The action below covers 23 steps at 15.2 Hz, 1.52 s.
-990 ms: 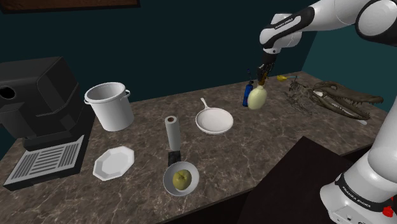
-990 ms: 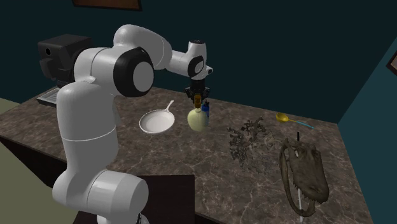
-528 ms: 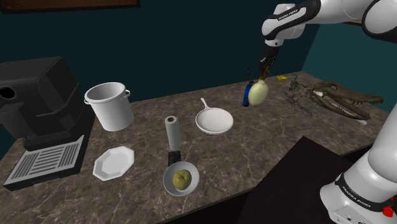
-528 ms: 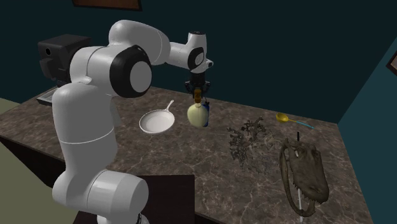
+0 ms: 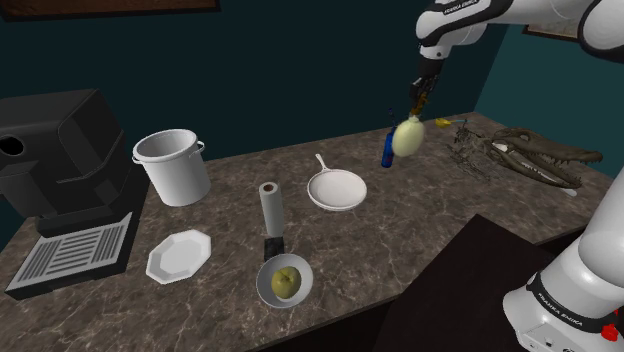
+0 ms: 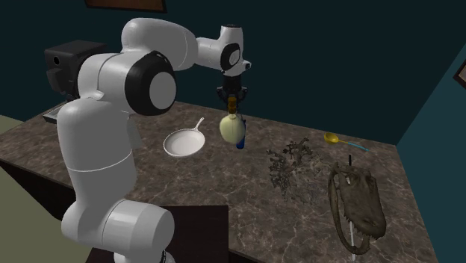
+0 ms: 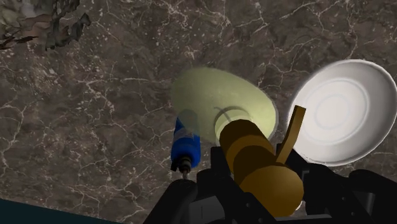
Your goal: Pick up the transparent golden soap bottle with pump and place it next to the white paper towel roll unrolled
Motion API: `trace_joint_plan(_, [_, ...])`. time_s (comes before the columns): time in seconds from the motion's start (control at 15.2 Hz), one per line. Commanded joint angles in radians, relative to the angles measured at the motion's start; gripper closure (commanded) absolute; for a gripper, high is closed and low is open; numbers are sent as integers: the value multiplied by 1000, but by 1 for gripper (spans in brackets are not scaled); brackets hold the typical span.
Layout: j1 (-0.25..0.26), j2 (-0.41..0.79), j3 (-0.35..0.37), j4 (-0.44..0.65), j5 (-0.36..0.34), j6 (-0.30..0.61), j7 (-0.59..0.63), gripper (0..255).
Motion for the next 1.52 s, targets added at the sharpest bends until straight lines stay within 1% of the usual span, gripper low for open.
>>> trace_joint_plan(0.0, [1, -5, 0, 20, -3, -24, 4, 255])
trace_joint_plan(0.79, [-2, -16, -3, 166, -10, -181, 12, 255])
trace_joint_plan(1.45, [-11, 3, -6, 327, -5, -324, 15, 255])
